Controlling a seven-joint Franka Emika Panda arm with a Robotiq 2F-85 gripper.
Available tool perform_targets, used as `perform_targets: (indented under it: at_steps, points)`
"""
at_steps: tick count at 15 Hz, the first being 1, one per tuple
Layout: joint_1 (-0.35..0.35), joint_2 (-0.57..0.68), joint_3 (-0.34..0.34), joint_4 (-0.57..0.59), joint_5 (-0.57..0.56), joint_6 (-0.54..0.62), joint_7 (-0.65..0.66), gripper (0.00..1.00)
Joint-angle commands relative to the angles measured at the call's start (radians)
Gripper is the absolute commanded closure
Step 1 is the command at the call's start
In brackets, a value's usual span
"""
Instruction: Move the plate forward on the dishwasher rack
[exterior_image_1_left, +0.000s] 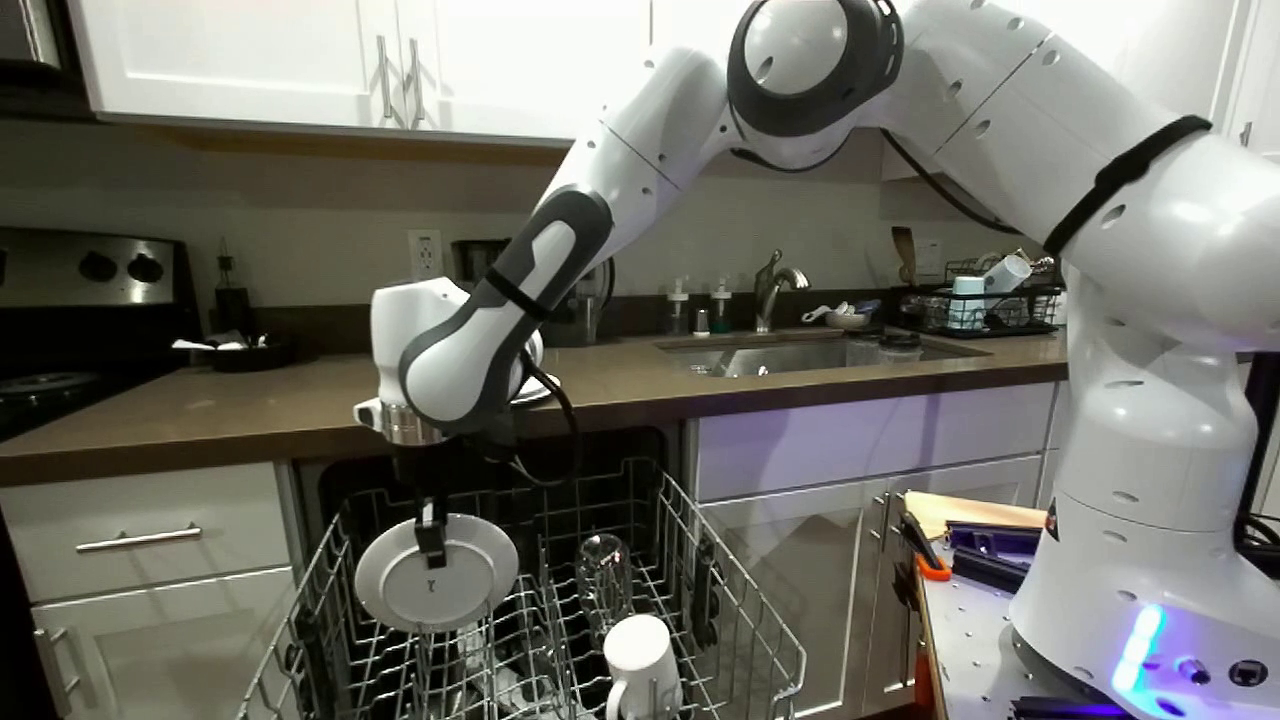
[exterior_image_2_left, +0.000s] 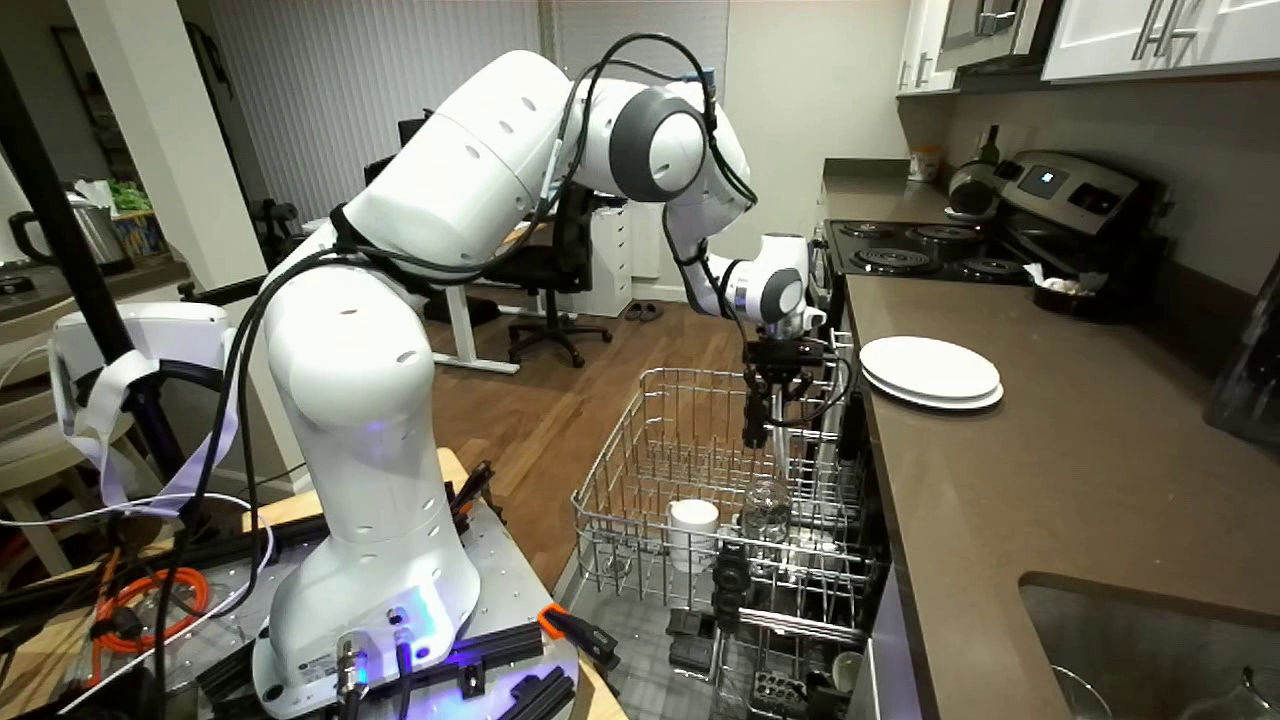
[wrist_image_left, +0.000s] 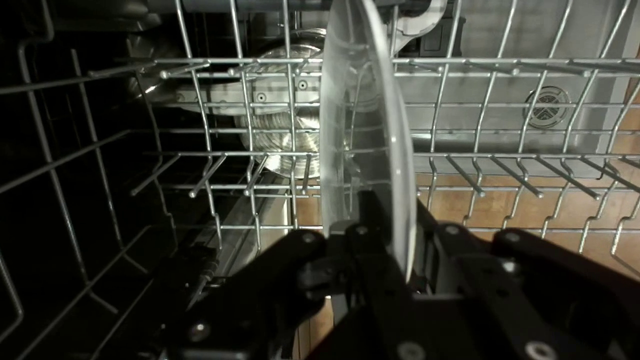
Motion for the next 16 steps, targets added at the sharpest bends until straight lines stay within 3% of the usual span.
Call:
perform_targets:
  at_steps: [1, 11, 12, 16]
  points:
    - [0.002, 0.027, -0.007, 0.033, 0.022, -0.065, 0.002, 0.91]
    - [0.002, 0.053, -0.013, 0.056, 0.023, -0.108, 0.005, 0.91]
    - [0.003, 0.052, -0.013, 0.057, 0.024, -0.113, 0.006, 0.65]
    - [0.006, 0.045, -0.012, 0.058, 0.028, -0.156, 0.011, 0.4]
